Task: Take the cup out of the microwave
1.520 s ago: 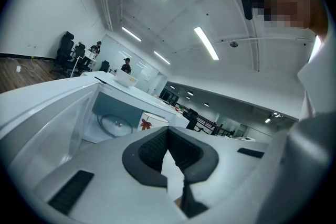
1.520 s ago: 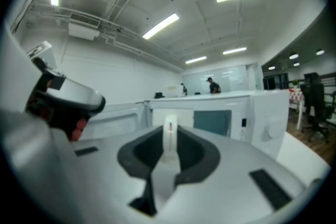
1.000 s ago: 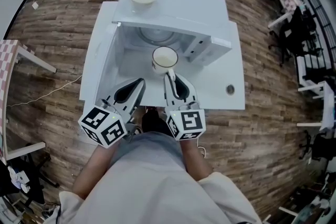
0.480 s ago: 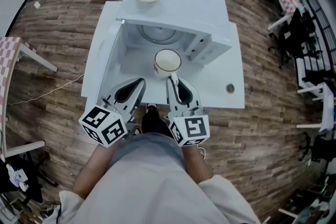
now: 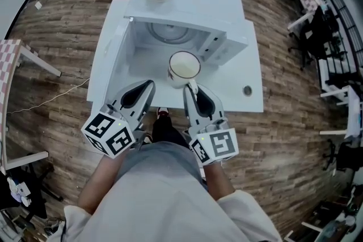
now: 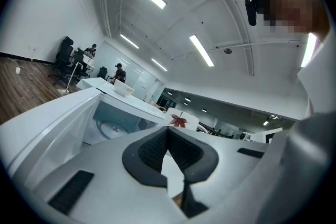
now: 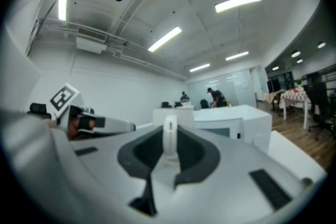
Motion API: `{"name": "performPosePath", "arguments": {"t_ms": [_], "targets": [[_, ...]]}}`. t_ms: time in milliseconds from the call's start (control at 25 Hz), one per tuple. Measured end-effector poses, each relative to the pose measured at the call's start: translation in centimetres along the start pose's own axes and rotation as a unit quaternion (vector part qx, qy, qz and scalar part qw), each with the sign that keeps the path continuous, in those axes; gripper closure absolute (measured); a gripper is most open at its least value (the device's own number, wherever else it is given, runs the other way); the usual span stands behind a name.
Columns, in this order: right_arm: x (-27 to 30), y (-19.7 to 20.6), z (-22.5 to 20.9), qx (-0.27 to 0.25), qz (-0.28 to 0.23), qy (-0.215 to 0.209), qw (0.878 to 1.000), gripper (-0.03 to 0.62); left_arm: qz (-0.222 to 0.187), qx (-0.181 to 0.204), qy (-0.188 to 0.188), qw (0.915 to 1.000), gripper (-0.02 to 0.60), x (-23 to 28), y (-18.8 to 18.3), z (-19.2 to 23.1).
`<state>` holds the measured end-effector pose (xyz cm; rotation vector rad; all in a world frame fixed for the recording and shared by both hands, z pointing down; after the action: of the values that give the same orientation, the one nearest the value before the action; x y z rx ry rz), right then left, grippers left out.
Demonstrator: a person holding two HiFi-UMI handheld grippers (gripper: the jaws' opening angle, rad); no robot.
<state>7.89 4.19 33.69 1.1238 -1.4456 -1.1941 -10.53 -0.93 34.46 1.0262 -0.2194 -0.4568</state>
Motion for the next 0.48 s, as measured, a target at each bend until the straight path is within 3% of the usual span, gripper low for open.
{"name": "performPosePath", "arguments": {"t_ms": [480], "targets": [[-2.6, -3.4, -0.6, -0.009, -0.014, -0.017, 1.000, 0.525, -0.019, 0.015, 0.024, 0.9994, 0.571, 0.0, -2.1, -1.7]]}}
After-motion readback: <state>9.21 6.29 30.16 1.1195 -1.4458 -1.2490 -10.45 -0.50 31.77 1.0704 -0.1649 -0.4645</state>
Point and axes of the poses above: the fingertips, and each gripper's own axes: x forward along the fingers, z to its left, y out of its underside, the point moved 8 cm from there along -x, backward along the fingers, and after that the axes turned 11 degrees about y, right-handed, at the moved point
